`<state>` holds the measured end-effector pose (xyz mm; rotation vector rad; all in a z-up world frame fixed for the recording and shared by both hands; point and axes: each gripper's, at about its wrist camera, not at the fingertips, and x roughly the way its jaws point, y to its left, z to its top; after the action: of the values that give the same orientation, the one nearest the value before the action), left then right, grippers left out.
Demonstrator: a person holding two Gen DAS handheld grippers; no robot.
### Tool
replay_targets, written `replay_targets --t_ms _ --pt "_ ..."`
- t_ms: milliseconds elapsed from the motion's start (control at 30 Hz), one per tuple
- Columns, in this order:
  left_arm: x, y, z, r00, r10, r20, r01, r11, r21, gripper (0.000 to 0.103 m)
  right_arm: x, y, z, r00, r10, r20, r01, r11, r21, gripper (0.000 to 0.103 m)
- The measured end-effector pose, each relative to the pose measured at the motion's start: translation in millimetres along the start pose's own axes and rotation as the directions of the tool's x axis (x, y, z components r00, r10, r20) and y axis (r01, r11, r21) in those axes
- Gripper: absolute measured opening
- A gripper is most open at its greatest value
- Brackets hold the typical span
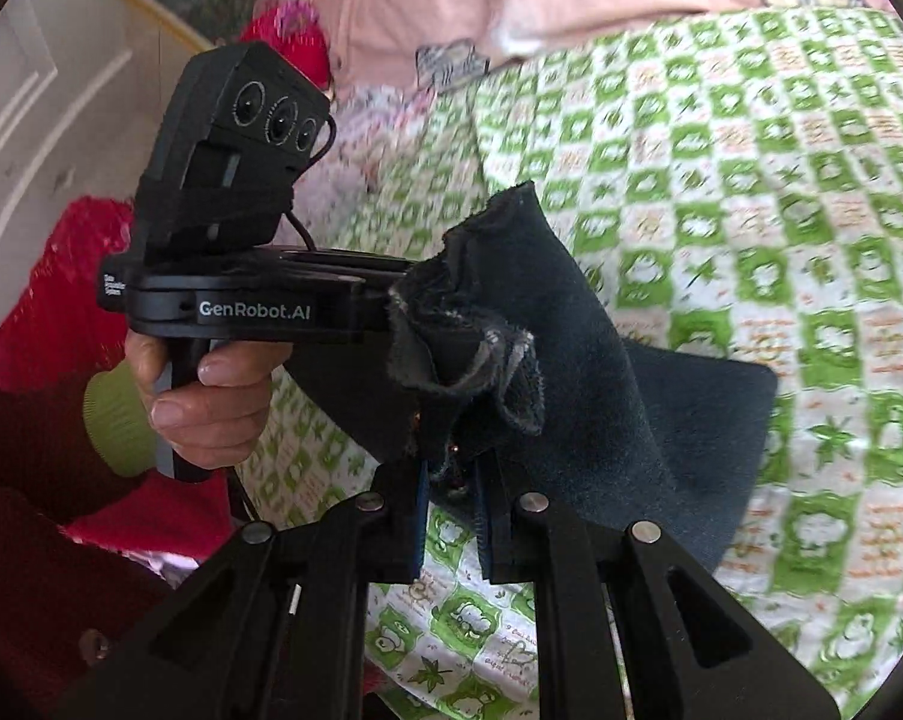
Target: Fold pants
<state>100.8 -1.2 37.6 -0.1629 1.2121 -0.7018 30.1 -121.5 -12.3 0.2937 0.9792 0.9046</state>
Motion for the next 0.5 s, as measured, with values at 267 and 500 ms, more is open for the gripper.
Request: replay_targets --t_ms 267,500 --pt "6.8 36.9 -30.1 0.999 0.042 -0.003 -0.042 0.989 -0.144 0.005 38.2 1.6 3.0 0.994 -0.003 -0.113 0.000 1.000 -0.024 0.017" --pt "3.8 64.5 -52.1 0.997 0.075 -0.016 -0.076 0.961 -0.266 0.009 66.9 2.3 3.8 0.979 0.004 -0.204 -0.007 1.000 -0.014 0.032"
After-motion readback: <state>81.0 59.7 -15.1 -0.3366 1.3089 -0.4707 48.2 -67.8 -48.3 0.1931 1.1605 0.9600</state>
